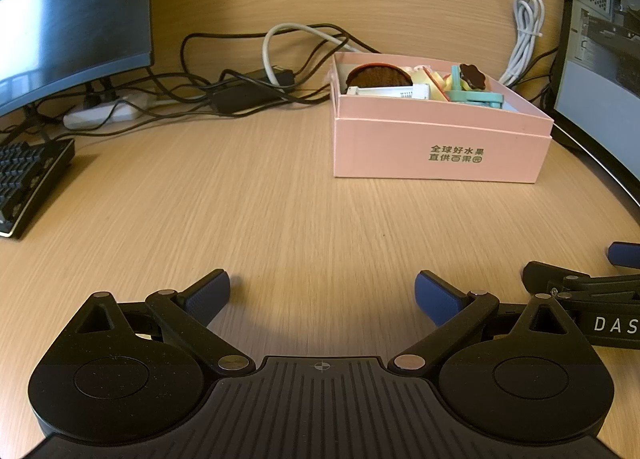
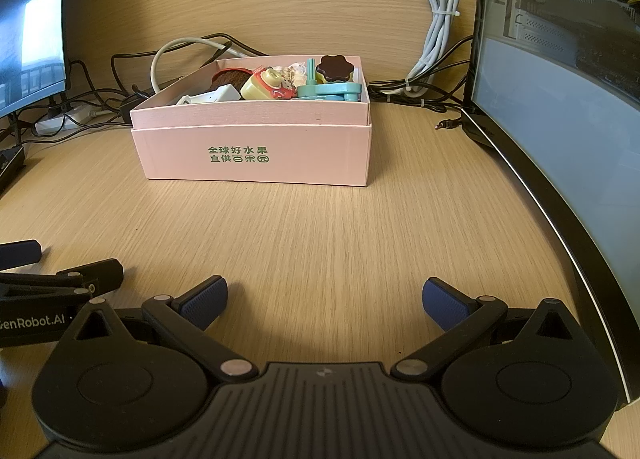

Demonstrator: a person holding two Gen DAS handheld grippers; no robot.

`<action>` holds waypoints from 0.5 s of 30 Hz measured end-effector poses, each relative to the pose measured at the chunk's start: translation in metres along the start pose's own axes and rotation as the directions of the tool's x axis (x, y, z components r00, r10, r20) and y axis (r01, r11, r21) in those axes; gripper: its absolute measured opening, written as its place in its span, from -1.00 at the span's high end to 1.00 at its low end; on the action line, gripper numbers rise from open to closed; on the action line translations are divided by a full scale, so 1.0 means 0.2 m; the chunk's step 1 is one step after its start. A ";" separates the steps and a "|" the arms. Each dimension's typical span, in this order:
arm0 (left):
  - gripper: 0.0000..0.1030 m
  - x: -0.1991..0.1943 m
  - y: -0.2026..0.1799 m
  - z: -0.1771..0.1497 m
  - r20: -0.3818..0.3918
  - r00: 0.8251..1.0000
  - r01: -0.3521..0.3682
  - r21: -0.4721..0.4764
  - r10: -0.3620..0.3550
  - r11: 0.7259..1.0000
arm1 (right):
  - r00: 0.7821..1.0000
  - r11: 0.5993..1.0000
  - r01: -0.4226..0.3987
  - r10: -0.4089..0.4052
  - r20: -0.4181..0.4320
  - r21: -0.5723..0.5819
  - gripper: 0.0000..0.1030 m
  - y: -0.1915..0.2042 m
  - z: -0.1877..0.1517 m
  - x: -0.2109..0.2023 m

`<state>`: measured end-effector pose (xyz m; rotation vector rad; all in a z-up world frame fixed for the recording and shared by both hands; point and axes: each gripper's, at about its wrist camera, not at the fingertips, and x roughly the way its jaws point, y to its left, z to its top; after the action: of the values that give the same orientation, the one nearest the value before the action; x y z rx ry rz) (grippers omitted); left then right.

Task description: Organize objects

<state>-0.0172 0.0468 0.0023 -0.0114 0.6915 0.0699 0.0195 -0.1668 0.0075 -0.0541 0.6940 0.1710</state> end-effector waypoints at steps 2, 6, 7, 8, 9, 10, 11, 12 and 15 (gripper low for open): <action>-0.97 0.00 0.00 0.00 0.000 1.000 0.000 0.000 0.000 1.000 | 1.000 1.000 0.000 0.000 0.000 0.000 -1.00 0.00 0.00 0.00; -0.97 0.00 0.00 0.00 0.000 1.000 0.000 0.000 0.000 1.000 | 1.000 1.000 0.000 0.000 0.000 0.000 -1.00 0.00 0.00 0.00; -0.97 0.00 0.00 0.00 0.001 1.000 0.000 -0.001 0.000 1.000 | 1.000 1.000 0.000 0.000 0.000 0.000 -1.00 0.00 0.00 0.00; -0.97 0.00 0.00 0.00 0.000 1.000 0.000 0.000 0.000 1.000 | 1.000 1.000 0.000 0.000 0.000 0.000 -1.00 0.00 0.00 0.00; -0.97 0.00 0.00 0.00 0.000 1.000 0.000 -0.002 0.000 1.000 | 1.000 1.000 0.000 0.000 0.000 0.000 -1.00 0.00 0.00 0.00; -0.97 0.00 0.00 0.00 0.000 1.000 -0.002 -0.005 0.002 1.000 | 1.000 1.000 0.000 0.000 0.000 0.000 -1.00 0.00 0.00 0.00; -0.97 0.00 0.00 0.00 0.000 1.000 -0.005 -0.008 0.005 1.000 | 1.000 1.000 0.000 0.000 0.000 0.000 -1.00 0.00 0.00 0.00; -0.97 0.00 -0.01 0.00 0.000 1.000 -0.008 -0.011 0.008 1.000 | 1.000 1.000 0.000 0.000 0.000 0.000 -1.00 0.00 0.00 0.00; -0.97 0.00 0.00 0.00 0.000 1.000 -0.007 -0.010 0.007 1.000 | 1.000 1.000 0.000 0.000 0.000 0.000 -1.00 0.00 0.00 0.00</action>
<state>-0.0171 0.0460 0.0022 -0.0187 0.6911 0.0806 0.0194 -0.1669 0.0075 -0.0541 0.6940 0.1708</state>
